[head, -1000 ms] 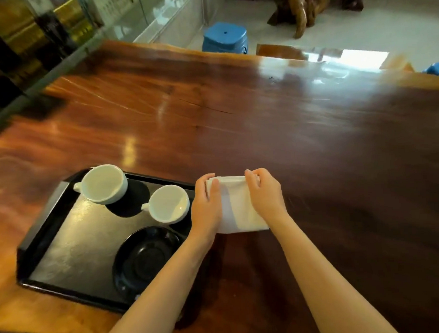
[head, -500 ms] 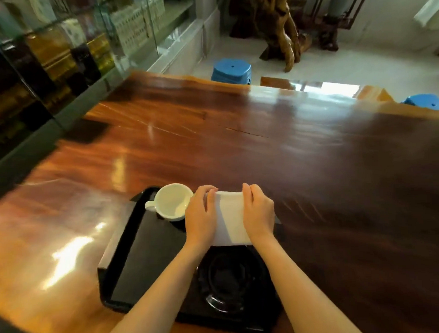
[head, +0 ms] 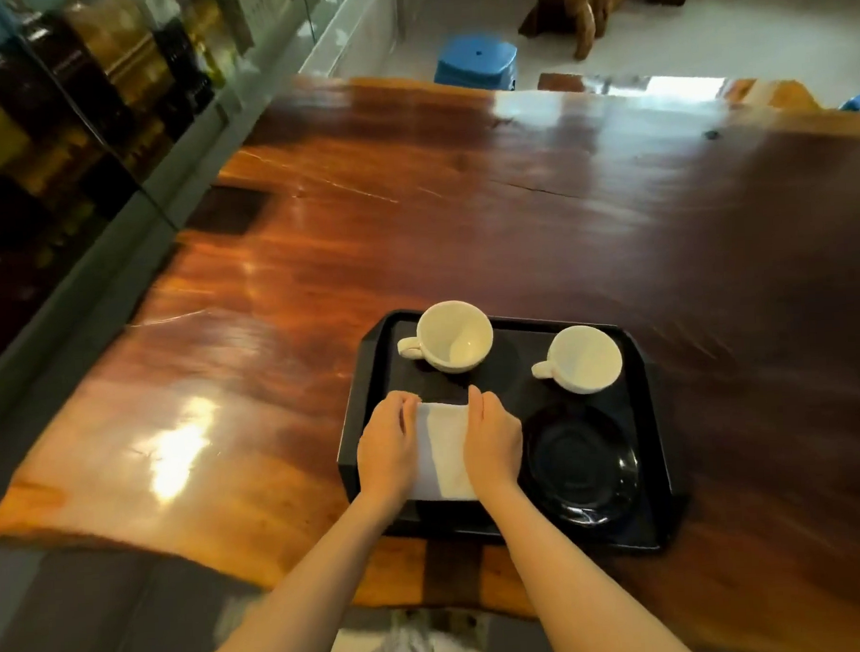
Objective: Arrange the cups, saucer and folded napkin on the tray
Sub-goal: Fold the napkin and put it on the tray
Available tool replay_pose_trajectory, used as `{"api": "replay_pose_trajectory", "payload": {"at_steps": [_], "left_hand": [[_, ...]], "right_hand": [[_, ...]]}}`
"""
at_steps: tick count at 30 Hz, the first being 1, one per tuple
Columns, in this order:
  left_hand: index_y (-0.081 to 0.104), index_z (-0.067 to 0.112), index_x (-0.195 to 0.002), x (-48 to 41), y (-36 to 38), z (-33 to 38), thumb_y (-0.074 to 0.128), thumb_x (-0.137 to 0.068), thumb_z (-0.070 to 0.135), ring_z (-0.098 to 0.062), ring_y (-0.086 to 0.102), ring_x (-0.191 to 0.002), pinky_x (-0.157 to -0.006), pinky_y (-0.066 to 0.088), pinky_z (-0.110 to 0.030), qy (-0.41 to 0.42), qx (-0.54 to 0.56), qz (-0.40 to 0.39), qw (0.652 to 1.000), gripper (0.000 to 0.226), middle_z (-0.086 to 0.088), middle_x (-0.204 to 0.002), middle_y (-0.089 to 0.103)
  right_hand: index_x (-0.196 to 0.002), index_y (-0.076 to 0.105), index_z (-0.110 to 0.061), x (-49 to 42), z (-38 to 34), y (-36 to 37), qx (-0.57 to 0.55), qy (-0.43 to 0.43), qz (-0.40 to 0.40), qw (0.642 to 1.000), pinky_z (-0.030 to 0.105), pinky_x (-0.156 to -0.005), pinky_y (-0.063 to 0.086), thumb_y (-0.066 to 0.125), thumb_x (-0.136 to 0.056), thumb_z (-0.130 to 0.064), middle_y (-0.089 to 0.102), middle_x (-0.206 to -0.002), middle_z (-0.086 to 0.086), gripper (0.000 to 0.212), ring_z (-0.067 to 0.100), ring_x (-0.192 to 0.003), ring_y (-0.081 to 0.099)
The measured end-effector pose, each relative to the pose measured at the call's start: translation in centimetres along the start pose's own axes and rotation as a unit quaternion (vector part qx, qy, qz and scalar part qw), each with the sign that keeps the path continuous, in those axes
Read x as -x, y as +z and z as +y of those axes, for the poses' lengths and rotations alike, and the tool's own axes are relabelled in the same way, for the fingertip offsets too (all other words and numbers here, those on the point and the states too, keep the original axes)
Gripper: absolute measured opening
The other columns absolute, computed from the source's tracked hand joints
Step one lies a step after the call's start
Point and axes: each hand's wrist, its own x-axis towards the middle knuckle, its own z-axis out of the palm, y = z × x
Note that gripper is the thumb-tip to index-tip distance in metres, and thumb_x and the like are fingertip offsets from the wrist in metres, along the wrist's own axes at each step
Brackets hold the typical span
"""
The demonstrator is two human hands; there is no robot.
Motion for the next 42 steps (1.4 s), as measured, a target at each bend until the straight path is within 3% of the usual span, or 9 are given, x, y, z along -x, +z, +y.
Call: {"api": "replay_pose_trajectory", "payload": {"at_steps": [5,10,12,15,18,21,25,29,42], "left_hand": [[0.044,0.02,-0.13,0.2,0.9,-2.0,0.034,-0.099,0.032,-0.007,0.051,-0.083,-0.067,0.039,-0.024,-0.001,-0.058,-0.056,0.997,0.035,0.004,-0.111,0.05],[0.043,0.019,-0.129,0.0,2.4,-2.7,0.037,-0.099,0.031,-0.017,0.056,-0.074,-0.057,0.042,-0.03,-0.068,-0.119,-0.044,0.99,0.033,-0.005,-0.122,0.048],[0.043,0.02,-0.129,0.3,2.9,-2.9,0.038,-0.098,0.031,-0.017,0.059,-0.077,-0.056,0.041,-0.026,-0.074,-0.142,-0.035,0.987,0.033,-0.004,-0.126,0.048],[0.04,0.019,-0.133,0.4,3.4,-2.9,0.041,-0.097,0.03,-0.016,0.06,-0.077,-0.049,0.036,-0.018,-0.068,-0.15,-0.031,0.986,0.038,-0.005,-0.129,0.046],[0.032,0.018,-0.141,0.6,3.0,-2.8,0.043,-0.097,0.03,-0.015,0.061,-0.088,-0.052,0.04,-0.015,-0.043,-0.169,-0.046,0.984,0.048,-0.006,-0.134,0.043],[0.031,0.016,-0.143,1.4,2.0,-3.6,0.047,-0.095,0.025,-0.025,0.05,-0.122,-0.081,0.053,-0.031,0.052,-0.265,-0.05,0.962,0.052,-0.01,-0.144,0.041],[0.023,0.018,-0.147,2.2,1.4,-5.1,0.044,-0.096,0.023,-0.026,0.018,-0.145,-0.114,0.023,-0.042,0.157,-0.343,-0.106,0.92,0.055,-0.009,-0.157,0.021],[0.006,0.018,-0.15,1.9,1.9,-6.0,0.028,-0.101,0.031,-0.022,-0.006,-0.145,-0.117,-0.003,-0.04,0.161,-0.391,-0.143,0.895,0.055,-0.007,-0.159,0.002],[-0.001,0.02,-0.149,0.6,1.6,-5.7,0.022,-0.101,0.036,-0.021,-0.007,-0.147,-0.12,-0.001,-0.039,0.181,-0.383,-0.186,0.887,0.056,-0.005,-0.16,-0.004]], "right_hand": [[-0.08,0.053,-0.01,-0.6,0.6,1.8,0.101,0.013,-0.004,0.995,0.029,-0.057,0.042,0.03,-0.098,-0.041,0.063,-0.077,0.007,0.043,0.025,-0.075,0.064],[-0.102,0.052,-0.008,-0.5,0.8,2.4,0.188,0.023,-0.052,0.981,0.033,-0.062,0.04,0.027,-0.099,-0.041,0.066,-0.098,0.012,0.041,0.03,-0.089,0.063],[-0.118,0.048,-0.011,0.2,1.3,2.0,0.228,-0.007,-0.048,0.973,0.033,-0.066,0.044,0.033,-0.098,-0.036,0.06,-0.113,0.009,0.035,0.025,-0.099,0.059],[-0.14,0.031,-0.014,2.3,2.7,1.5,0.247,-0.081,-0.044,0.965,0.031,-0.088,0.047,0.046,-0.094,-0.03,0.041,-0.139,0.007,0.051,0.022,-0.124,0.043],[-0.148,0.015,-0.015,3.6,3.9,1.3,0.256,-0.147,-0.101,0.95,0.036,-0.113,0.029,0.044,-0.095,-0.032,0.013,-0.158,0.007,0.063,0.023,-0.144,0.016],[-0.149,0.001,-0.012,3.7,4.9,1.8,0.33,-0.187,-0.118,0.918,0.038,-0.119,0.009,0.032,-0.098,-0.04,-0.001,-0.16,0.009,0.067,0.025,-0.147,0.002],[-0.146,-0.011,-0.012,3.2,5.7,2.5,0.366,-0.193,-0.108,0.904,0.036,-0.117,-0.002,0.025,-0.097,-0.048,-0.01,-0.158,0.009,0.072,0.023,-0.146,-0.006],[-0.145,-0.014,-0.012,2.9,6.3,2.4,0.378,-0.207,-0.115,0.895,0.037,-0.117,-0.001,0.018,-0.093,-0.058,-0.013,-0.156,0.009,0.077,0.022,-0.144,-0.01],[-0.145,-0.016,-0.013,3.2,5.8,2.0,0.364,-0.177,-0.116,0.907,0.035,-0.117,-0.003,0.02,-0.092,-0.06,-0.011,-0.159,0.009,0.079,0.023,-0.146,-0.009]]}}
